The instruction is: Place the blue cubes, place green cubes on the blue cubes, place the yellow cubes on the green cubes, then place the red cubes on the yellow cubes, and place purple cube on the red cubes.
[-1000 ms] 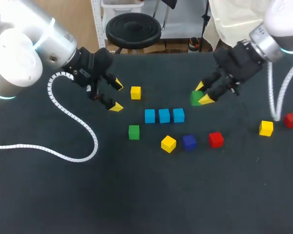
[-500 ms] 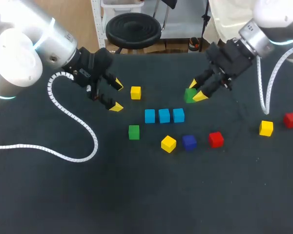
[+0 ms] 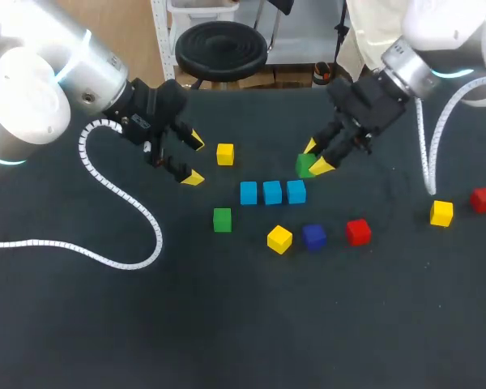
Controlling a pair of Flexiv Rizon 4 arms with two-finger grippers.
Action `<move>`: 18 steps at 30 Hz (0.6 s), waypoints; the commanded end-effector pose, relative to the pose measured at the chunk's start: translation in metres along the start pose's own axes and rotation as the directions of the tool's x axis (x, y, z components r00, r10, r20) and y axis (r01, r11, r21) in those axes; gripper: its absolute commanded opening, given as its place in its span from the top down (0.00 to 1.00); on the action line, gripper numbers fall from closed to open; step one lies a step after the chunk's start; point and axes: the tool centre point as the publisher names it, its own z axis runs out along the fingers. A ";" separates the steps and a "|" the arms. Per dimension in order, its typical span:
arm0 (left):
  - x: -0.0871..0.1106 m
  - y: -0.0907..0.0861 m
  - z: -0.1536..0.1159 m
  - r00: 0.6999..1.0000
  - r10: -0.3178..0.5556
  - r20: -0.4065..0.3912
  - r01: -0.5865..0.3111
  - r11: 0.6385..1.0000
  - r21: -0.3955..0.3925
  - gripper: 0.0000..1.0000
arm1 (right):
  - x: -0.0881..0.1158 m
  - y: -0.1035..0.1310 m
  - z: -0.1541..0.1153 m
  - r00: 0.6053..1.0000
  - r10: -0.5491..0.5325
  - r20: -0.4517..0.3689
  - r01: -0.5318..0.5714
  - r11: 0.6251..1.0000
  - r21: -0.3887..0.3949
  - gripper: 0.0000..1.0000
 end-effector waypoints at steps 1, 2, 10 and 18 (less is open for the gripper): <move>0.001 0.001 -0.001 1.000 0.002 0.001 -0.002 1.000 0.002 0.00 | -0.010 0.004 0.013 0.999 0.022 -0.046 -0.022 1.000 0.013 1.00; 0.001 0.001 -0.001 1.000 0.002 0.001 -0.002 1.000 0.002 0.00 | -0.011 0.004 0.015 0.998 0.027 -0.051 -0.027 1.000 0.013 1.00; 0.001 0.001 -0.001 1.000 0.002 0.001 -0.002 1.000 0.002 0.00 | -0.004 0.003 0.031 0.998 0.032 -0.046 -0.031 0.999 0.015 1.00; 0.001 0.001 -0.001 1.000 0.002 0.001 -0.002 1.000 0.002 0.00 | 0.001 -0.004 0.039 0.996 0.043 -0.077 -0.043 0.999 0.011 1.00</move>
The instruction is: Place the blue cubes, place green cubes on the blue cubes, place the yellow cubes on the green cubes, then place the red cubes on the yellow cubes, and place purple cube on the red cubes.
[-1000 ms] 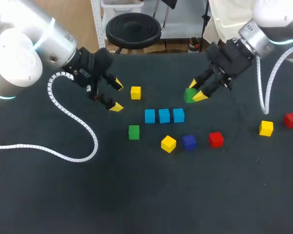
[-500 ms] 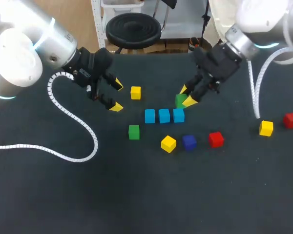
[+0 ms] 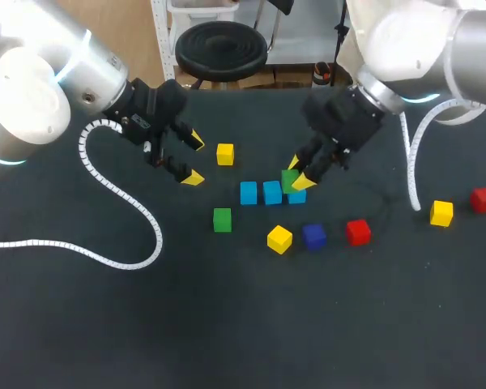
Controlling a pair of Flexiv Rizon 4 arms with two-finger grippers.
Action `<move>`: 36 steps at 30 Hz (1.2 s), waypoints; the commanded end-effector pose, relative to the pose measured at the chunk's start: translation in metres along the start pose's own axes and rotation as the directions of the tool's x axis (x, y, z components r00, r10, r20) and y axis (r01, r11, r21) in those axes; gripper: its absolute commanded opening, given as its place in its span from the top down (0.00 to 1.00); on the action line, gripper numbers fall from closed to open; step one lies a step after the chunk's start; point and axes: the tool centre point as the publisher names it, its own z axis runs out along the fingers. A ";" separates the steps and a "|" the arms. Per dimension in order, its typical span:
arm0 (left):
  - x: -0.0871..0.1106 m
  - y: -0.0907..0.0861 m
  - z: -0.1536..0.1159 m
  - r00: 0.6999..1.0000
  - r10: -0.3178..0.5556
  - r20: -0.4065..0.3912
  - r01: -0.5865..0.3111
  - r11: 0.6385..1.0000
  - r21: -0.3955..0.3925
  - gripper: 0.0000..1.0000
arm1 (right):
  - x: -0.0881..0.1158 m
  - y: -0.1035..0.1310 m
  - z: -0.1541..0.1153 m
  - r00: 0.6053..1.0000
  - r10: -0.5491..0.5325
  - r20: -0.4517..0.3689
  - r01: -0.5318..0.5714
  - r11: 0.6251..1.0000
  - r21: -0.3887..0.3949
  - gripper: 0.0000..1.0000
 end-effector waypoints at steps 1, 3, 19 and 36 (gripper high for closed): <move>0.001 0.001 0.000 1.000 0.002 0.001 -0.002 1.000 0.002 0.00 | -0.004 -0.006 0.003 1.000 -0.006 -0.011 0.006 1.000 -0.002 1.00; 0.001 0.001 0.000 1.000 0.002 0.001 -0.002 1.000 0.002 0.00 | -0.007 -0.008 0.004 1.000 -0.008 -0.020 0.008 1.000 -0.007 1.00; 0.001 0.001 0.000 1.000 0.002 0.001 -0.002 1.000 0.002 0.00 | -0.009 -0.006 0.012 0.999 0.020 -0.032 -0.020 1.000 -0.018 1.00; 0.001 0.001 0.000 1.000 0.002 0.001 -0.002 1.000 0.002 0.00 | -0.007 0.000 0.003 0.999 0.033 -0.038 -0.033 0.999 0.004 1.00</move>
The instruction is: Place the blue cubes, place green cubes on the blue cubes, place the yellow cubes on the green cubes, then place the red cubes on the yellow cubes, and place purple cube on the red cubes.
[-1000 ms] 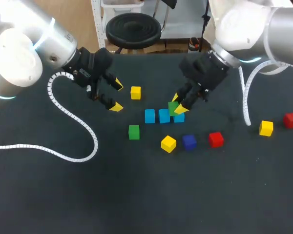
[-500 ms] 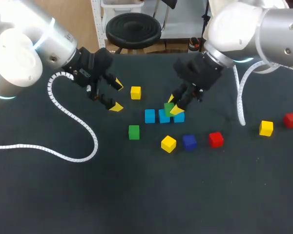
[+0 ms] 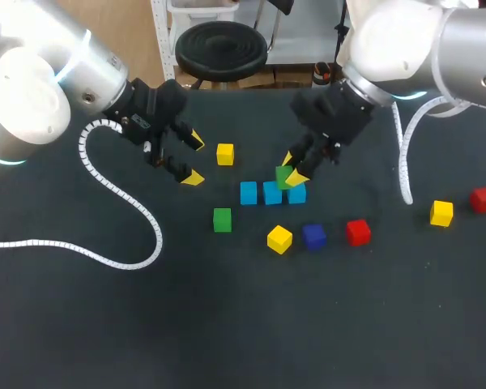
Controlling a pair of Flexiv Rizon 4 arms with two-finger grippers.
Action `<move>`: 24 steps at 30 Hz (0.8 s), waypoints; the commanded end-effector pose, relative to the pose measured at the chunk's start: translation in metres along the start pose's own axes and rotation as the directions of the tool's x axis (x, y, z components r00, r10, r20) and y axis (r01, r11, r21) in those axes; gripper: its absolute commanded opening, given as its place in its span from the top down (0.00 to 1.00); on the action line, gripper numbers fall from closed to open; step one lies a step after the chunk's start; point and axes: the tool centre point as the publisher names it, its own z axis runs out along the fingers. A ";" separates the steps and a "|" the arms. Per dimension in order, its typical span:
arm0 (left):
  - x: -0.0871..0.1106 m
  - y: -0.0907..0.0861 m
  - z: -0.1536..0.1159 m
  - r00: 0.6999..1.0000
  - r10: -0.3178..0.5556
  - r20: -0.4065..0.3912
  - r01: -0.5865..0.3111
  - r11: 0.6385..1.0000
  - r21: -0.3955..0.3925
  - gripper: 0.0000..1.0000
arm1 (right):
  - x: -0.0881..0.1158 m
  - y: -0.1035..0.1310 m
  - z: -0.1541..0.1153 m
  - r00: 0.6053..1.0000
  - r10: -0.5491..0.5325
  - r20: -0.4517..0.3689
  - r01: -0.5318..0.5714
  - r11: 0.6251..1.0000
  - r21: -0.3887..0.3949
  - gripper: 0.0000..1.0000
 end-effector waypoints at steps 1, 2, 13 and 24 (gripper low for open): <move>0.001 0.001 0.000 1.000 0.002 0.001 -0.002 1.000 0.002 0.00 | 0.004 0.004 0.004 1.000 0.004 0.008 -0.004 1.000 0.007 1.00; 0.001 0.001 0.000 1.000 0.002 0.001 -0.002 1.000 0.002 0.00 | 0.006 0.003 0.004 1.000 0.006 0.008 -0.006 1.000 0.006 1.00; 0.001 0.001 0.000 1.000 0.002 0.001 -0.002 1.000 0.002 0.00 | 0.011 -0.001 0.008 1.000 0.016 0.016 -0.016 1.000 0.002 1.00; 0.001 0.001 0.000 1.000 0.002 0.001 -0.002 1.000 0.002 0.00 | 0.005 -0.001 0.001 1.000 0.007 0.011 -0.007 1.000 0.021 1.00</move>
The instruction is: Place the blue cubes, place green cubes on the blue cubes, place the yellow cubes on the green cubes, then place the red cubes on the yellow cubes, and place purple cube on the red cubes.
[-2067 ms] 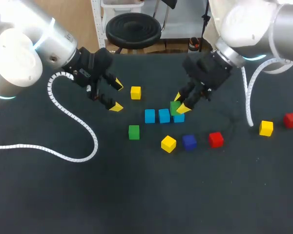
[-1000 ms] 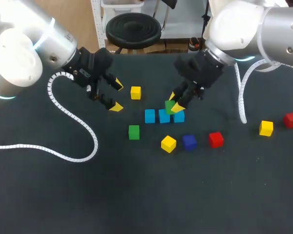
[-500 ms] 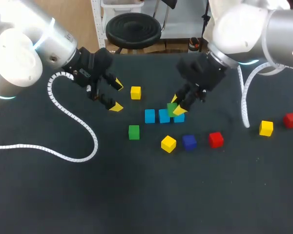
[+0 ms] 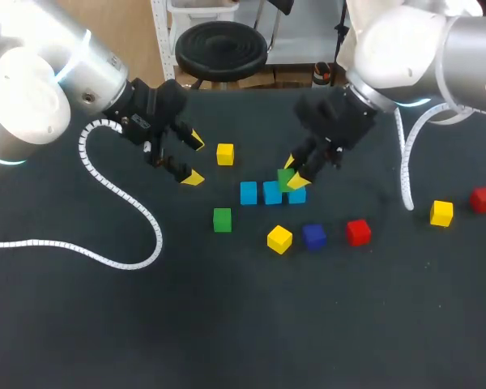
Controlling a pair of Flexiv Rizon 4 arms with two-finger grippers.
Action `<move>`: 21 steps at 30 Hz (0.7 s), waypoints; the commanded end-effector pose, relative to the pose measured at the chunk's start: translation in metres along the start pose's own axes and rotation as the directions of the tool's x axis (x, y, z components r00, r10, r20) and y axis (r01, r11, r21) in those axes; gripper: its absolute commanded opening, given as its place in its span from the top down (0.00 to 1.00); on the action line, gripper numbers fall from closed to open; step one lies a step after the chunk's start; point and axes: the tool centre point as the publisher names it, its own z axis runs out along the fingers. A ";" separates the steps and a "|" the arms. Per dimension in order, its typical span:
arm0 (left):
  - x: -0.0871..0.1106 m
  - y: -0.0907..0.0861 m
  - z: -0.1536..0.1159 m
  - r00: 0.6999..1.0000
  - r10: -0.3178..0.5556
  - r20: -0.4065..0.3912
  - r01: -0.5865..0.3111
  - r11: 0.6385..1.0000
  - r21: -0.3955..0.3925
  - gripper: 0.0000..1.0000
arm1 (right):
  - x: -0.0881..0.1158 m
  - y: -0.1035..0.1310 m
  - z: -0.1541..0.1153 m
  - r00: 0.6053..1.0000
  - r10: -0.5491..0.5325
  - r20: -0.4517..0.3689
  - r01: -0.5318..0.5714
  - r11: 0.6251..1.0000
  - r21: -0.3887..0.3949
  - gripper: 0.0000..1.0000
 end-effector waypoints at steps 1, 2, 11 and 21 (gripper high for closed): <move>0.001 0.001 0.000 1.000 0.002 0.001 -0.002 1.000 0.002 0.00 | -0.001 0.003 -0.002 1.000 -0.001 -0.004 0.001 1.000 0.007 1.00; 0.001 0.001 0.000 1.000 0.002 0.001 -0.002 1.000 0.002 0.00 | -0.001 0.002 -0.002 1.000 -0.001 -0.003 0.001 1.000 0.008 1.00; 0.001 0.001 0.000 1.000 0.002 0.001 -0.002 1.000 0.002 0.00 | 0.000 0.000 0.000 1.000 0.004 -0.001 -0.004 1.000 0.002 1.00; 0.001 0.001 0.000 1.000 0.002 0.001 -0.002 1.000 0.002 0.00 | 0.000 -0.003 0.001 1.000 0.005 -0.002 -0.005 1.000 0.000 1.00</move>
